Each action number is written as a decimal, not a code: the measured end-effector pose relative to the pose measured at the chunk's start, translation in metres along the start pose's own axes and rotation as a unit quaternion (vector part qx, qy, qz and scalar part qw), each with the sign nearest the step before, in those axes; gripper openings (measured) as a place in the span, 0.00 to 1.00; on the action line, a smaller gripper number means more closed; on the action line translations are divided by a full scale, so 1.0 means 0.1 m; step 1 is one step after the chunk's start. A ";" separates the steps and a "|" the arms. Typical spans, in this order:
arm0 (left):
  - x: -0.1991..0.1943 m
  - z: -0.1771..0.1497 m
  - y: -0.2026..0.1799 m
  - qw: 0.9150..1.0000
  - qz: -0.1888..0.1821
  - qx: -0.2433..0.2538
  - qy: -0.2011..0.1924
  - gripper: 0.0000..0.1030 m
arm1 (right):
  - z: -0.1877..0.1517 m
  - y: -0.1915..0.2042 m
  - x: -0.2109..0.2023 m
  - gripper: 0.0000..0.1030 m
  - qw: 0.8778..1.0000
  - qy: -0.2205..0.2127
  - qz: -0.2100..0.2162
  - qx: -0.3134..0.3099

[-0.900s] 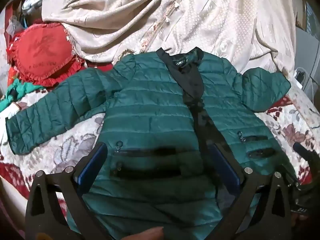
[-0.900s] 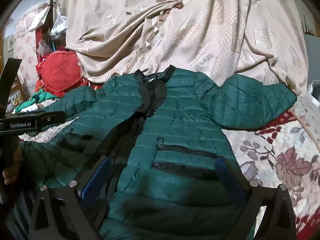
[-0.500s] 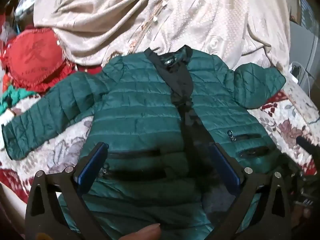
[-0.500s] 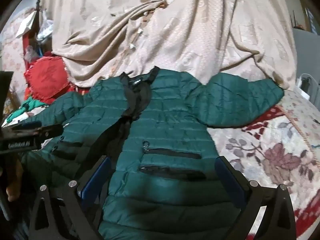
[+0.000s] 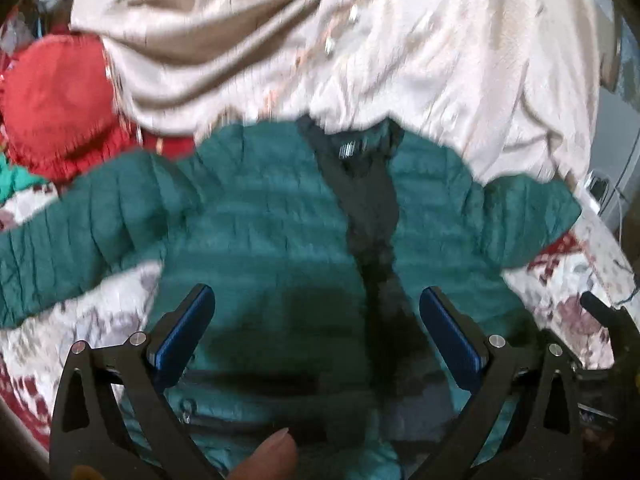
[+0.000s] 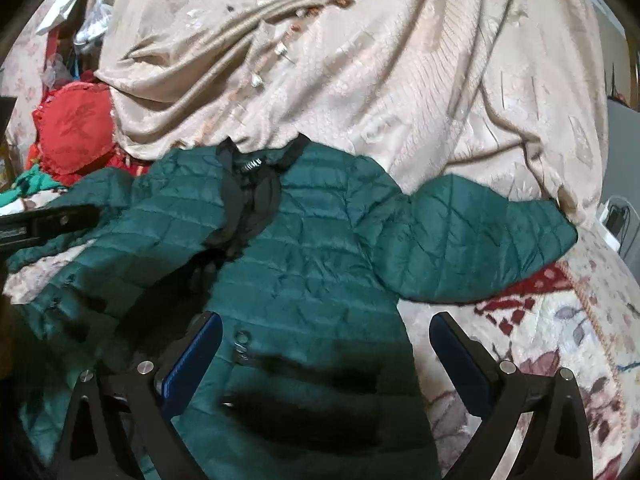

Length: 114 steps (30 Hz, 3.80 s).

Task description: Fold large clothes

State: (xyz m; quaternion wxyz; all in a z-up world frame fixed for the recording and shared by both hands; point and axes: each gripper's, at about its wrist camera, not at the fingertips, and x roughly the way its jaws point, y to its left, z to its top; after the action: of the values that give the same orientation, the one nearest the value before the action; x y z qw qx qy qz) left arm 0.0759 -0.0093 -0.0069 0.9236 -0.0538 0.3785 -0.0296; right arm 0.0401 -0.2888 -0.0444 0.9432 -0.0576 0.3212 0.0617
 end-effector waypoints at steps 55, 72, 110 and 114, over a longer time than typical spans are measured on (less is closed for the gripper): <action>0.02 -0.17 -0.09 0.998 0.033 0.035 0.033 1.00 | -0.06 -0.09 -0.08 1.00 1.000 -0.017 -0.011 0.019; 0.02 -0.17 -0.10 0.998 0.034 0.035 0.033 1.00 | -0.07 -0.11 -0.08 1.00 1.000 -0.018 -0.011 0.021; 0.02 -0.17 -0.09 0.998 0.033 0.035 0.034 1.00 | -0.13 0.02 -0.04 1.00 1.000 -0.010 0.013 0.004; 0.02 -0.16 -0.09 0.998 0.033 0.035 0.034 1.00 | -0.10 -0.02 -0.03 1.00 1.000 -0.004 0.017 0.012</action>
State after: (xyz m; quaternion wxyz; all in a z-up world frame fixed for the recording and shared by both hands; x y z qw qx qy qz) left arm 0.0657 -0.0201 -0.0188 0.9120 -0.0073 0.4099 -0.0140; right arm 0.0320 -0.2928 -0.0505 0.9440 -0.0406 0.3190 0.0743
